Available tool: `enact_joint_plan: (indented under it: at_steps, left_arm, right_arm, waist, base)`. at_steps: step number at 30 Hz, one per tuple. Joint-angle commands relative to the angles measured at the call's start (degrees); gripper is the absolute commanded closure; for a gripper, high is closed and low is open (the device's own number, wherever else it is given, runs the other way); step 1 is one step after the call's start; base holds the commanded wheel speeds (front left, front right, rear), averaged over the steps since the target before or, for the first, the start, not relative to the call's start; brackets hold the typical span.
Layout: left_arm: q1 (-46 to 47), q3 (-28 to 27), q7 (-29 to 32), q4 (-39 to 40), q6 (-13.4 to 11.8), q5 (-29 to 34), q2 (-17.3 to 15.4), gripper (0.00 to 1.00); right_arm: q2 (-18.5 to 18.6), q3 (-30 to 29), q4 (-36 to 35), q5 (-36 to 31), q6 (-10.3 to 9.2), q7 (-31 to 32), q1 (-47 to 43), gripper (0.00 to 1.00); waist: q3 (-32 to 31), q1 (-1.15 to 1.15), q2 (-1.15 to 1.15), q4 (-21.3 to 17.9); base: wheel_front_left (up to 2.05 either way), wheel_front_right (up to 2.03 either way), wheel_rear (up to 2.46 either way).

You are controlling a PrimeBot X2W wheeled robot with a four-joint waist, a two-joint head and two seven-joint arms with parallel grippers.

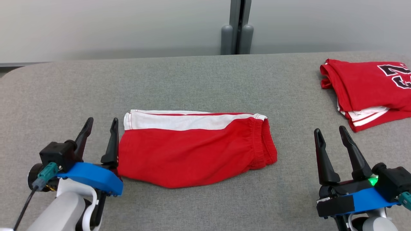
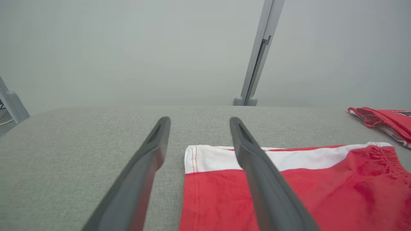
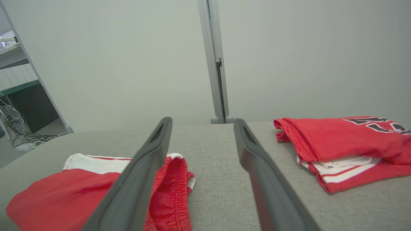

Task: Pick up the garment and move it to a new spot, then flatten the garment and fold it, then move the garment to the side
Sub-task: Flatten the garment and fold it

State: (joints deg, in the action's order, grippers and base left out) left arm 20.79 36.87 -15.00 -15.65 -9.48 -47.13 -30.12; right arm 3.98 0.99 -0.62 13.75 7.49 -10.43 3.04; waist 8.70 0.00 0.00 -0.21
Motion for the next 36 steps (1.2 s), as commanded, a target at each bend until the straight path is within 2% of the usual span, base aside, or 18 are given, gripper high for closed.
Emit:
enact_joint_plan:
  at_steps: [1, 12, 16, 23, 36]
  left_arm:
    - [-1.79, -1.26, -0.17, 0.55, -0.09, 1.73, 0.76, 0.0]
    - [-11.14, -17.39, -0.21, 6.37, 0.99, 16.85, 8.86, 0.0]
    - [-14.49, -21.55, -0.21, 7.65, 1.84, 21.61, 10.65, 0.0]
    - [-19.45, -25.82, -0.22, 8.1, 4.04, 27.98, 13.18, 0.0]
    - [-22.33, -32.59, -0.22, 6.33, 8.9, 33.59, 19.38, 0.0]
  right_arm:
    - [0.05, -0.28, 0.33, 0.16, 0.01, -0.27, 0.39, 0.0]
    - [-0.31, -1.68, 2.44, -0.47, 0.01, -1.24, -1.39, 0.0]
    - [-0.5, -2.57, 2.8, -0.95, 0.01, -1.49, -2.41, 0.0]
    - [-0.78, -3.34, 3.36, -2.19, 0.01, -1.41, -3.91, 0.0]
    - [-1.03, -3.39, 4.86, -3.44, 0.01, -0.91, -4.78, 0.0]
  waist:
    - [-0.31, 0.0, 0.0, 0.19]
    - [-3.61, 0.0, 0.0, 1.92]
    - [-4.35, 0.0, 0.0, 2.19]
    - [-5.28, 0.0, 0.0, 2.36]
    - [-6.34, 0.0, 0.0, 2.89]
  base:
    - [0.0, 0.0, 0.0]
    - [0.0, 0.0, 0.0]
    - [0.0, 0.0, 0.0]
    - [0.0, 0.0, 0.0]
    - [0.0, 0.0, 0.0]
